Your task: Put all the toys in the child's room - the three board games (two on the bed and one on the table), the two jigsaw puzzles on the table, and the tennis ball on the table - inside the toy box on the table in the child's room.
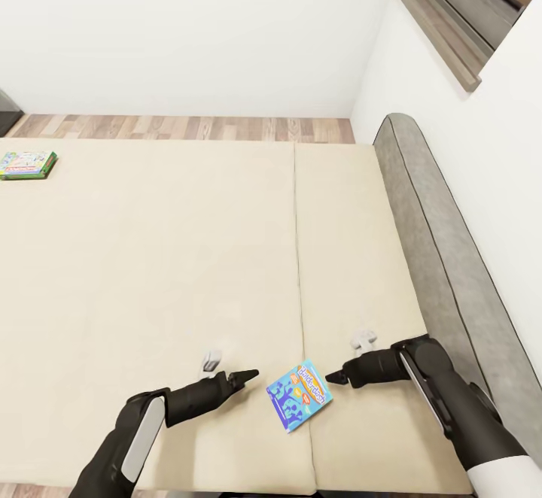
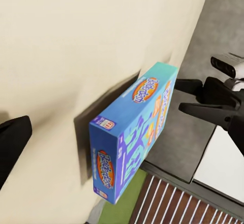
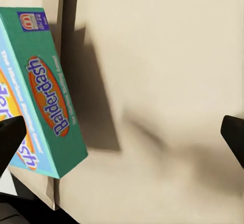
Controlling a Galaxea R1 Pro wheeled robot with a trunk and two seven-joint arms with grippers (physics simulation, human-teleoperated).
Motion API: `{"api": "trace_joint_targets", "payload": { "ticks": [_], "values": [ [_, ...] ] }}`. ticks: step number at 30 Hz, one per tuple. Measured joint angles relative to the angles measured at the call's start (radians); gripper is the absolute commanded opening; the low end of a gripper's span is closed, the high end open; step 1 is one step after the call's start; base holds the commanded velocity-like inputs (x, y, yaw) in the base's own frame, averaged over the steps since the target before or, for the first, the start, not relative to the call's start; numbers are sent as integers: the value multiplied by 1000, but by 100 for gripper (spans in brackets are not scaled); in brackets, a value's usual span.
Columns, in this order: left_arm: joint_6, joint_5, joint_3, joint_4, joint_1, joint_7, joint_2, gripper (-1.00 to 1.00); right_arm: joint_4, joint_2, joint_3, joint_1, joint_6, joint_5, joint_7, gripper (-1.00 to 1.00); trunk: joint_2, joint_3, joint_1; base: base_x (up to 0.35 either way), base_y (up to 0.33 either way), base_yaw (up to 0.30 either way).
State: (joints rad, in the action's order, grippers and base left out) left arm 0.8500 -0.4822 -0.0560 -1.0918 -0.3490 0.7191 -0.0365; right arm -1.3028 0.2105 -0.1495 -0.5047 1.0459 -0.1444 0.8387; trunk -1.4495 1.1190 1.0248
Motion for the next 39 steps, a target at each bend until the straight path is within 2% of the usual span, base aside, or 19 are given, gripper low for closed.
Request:
{"api": "trace_joint_targets", "payload": {
  "ticks": [5,10,19,29,32,39],
  "values": [
    [0,0,0,2,-2,-25,-7,100,1,-2,3,0,0,2,-4,100,0,0,0,0,0,0],
    [0,-1,1,4,-5,-53,-25,100,0,-3,5,0,0,3,-6,100,0,0,0,0,0,0],
    [0,-2,7,6,-8,-69,-41,100,0,-4,6,-1,0,5,-7,100,0,0,0,0,0,0],
    [0,-6,43,30,-18,-74,-51,100,0,-4,7,-1,0,7,-7,100,0,0,0,0,0,0],
    [-1,-7,55,59,-34,-74,-62,100,0,-4,8,0,0,9,-7,100,0,0,0,0,0,0],
    [-4,-8,64,97,-53,-74,-73,100,0,-3,8,0,0,10,-6,100,0,0,0,0,0,0]
  ]
}}
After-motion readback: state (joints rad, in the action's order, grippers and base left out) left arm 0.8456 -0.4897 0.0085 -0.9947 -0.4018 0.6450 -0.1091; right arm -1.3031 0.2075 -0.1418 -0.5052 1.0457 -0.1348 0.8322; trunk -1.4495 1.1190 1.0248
